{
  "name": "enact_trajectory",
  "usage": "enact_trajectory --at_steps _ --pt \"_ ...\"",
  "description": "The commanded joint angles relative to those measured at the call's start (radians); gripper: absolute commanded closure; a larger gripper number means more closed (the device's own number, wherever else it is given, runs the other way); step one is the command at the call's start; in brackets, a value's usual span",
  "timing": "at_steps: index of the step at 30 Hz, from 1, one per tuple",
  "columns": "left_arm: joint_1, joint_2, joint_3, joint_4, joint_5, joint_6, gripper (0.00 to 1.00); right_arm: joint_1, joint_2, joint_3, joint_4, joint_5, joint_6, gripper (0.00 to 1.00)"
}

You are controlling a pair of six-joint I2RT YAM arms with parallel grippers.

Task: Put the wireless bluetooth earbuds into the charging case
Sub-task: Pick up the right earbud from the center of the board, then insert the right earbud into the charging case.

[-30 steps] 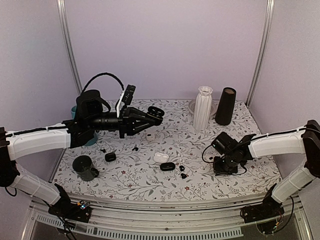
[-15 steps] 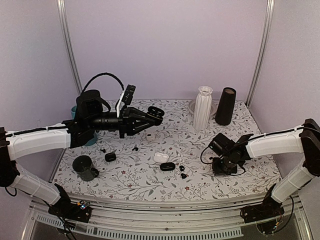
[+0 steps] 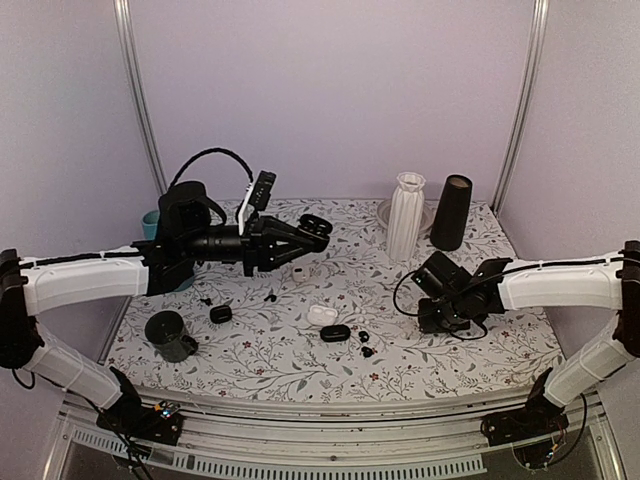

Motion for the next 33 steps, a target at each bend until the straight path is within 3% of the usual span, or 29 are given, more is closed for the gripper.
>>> enact_trajectory --at_steps 1,9,20,33 --pt "0.023 0.045 -0.006 0.049 0.069 -0.03 1.0 0.049 -0.065 0.082 0.023 0.123 -0.117 0.92" --pt "0.057 0.133 0.034 0.032 0.175 -0.076 1.0 0.089 -0.138 0.171 0.12 0.16 -0.339 0.92" --pt "0.05 0.257 0.112 -0.039 0.248 -0.159 1.0 0.133 -0.235 0.223 0.285 0.085 -0.566 0.92" --pt "0.014 0.329 0.198 -0.133 0.276 -0.214 1.0 0.26 -0.175 0.3 0.399 0.077 -0.739 0.92"
